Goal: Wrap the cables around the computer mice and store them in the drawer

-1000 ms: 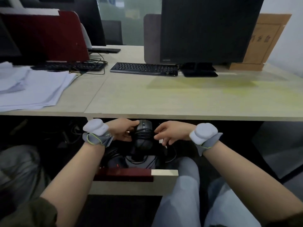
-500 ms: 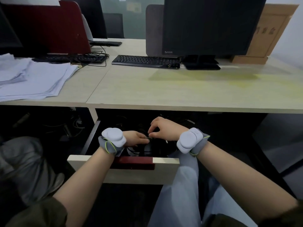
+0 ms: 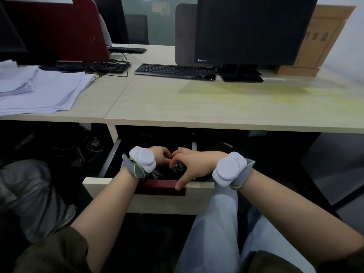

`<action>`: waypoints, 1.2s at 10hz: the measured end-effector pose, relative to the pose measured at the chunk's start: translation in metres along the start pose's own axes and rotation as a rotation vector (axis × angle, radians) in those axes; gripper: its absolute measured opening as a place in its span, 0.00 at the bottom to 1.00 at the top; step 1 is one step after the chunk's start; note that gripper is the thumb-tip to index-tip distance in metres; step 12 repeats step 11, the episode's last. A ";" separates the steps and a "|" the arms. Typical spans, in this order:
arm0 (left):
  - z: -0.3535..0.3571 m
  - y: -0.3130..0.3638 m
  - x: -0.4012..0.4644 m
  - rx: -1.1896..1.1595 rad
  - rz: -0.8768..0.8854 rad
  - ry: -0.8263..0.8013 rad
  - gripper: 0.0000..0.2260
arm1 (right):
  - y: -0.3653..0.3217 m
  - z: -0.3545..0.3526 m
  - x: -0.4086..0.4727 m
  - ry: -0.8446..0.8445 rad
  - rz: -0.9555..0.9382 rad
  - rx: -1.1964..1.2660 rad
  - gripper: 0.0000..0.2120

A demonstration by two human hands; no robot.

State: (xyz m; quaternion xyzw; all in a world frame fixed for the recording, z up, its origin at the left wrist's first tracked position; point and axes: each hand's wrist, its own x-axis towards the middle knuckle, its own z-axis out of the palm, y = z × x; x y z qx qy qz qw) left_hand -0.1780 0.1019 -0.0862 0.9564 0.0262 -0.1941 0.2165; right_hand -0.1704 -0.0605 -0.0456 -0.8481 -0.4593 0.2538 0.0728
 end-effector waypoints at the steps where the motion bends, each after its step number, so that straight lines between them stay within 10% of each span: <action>1: -0.009 -0.003 -0.006 -0.068 0.028 0.051 0.12 | -0.003 0.006 0.001 0.075 0.010 -0.136 0.30; 5: -0.033 -0.027 -0.021 -0.149 0.123 0.240 0.10 | 0.036 -0.004 0.031 0.640 0.170 -0.291 0.28; 8: -0.033 -0.038 0.031 0.268 -0.068 0.785 0.37 | 0.093 -0.023 0.043 0.710 0.352 -0.353 0.31; 12: -0.037 -0.024 0.059 0.268 -0.192 0.786 0.26 | 0.097 -0.029 0.065 0.768 0.413 -0.383 0.22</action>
